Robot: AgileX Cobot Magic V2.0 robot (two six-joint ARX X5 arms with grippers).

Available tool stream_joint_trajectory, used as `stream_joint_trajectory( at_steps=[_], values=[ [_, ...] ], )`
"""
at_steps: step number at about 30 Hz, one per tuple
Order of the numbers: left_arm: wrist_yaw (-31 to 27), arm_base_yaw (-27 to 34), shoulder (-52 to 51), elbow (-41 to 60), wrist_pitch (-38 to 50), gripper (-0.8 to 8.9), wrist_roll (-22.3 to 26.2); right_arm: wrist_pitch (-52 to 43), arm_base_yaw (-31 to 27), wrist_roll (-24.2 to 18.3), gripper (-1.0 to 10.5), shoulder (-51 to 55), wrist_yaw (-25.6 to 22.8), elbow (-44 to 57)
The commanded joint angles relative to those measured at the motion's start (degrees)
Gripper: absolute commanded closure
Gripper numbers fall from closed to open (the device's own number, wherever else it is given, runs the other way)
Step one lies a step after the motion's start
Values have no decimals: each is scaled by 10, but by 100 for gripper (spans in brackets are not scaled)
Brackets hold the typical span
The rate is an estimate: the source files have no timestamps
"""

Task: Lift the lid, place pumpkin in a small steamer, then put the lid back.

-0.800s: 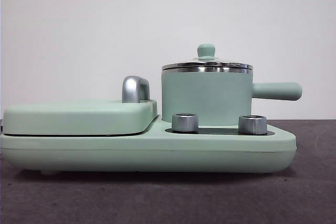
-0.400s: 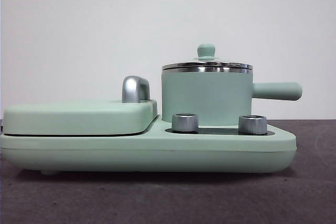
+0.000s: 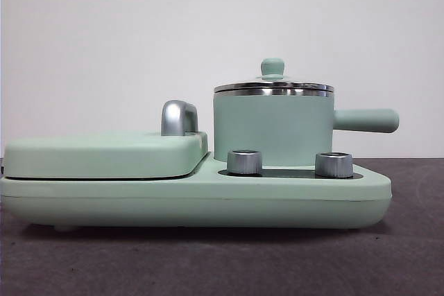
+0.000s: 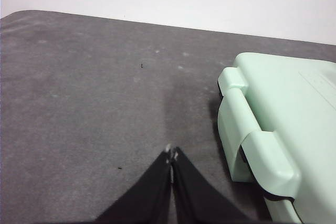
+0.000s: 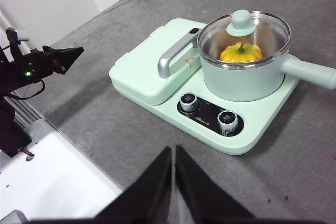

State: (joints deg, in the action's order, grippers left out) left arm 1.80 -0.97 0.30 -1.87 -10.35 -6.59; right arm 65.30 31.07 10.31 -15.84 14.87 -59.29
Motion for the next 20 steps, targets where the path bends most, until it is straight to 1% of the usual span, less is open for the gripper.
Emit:
stream_joint_trajectory(
  at_steps=[1, 5, 7, 9, 11, 13, 16, 18, 20],
  values=[
    [1, 0, -1, 11, -4, 807, 10, -6, 3, -5, 939, -2, 1, -4],
    [1, 0, -1, 11, -4, 807, 10, -19, -3, -5, 939, 0, 0, 3],
    [1, 0, -1, 11, -4, 807, 10, -33, -26, -5, 939, 0, 3, 14],
    [1, 0, -1, 11, -4, 807, 10, -68, -58, -5, 939, 2, 3, 40],
    [1, 0, -1, 11, -4, 807, 10, -127, -97, -6, 939, 11, 0, 84],
    [1, 0, -1, 11, -4, 807, 10, -217, -142, -12, 939, 29, -15, 147],
    [1, 0, -1, 11, -4, 807, 10, -349, -205, -26, 939, 55, -16, 244],
    [1, 0, -1, 11, -4, 807, 10, -414, -241, -35, 939, 70, -16, 301],
    [1, 0, -1, 11, -4, 807, 10, -458, -269, -39, 939, 83, -19, 353]
  ],
)
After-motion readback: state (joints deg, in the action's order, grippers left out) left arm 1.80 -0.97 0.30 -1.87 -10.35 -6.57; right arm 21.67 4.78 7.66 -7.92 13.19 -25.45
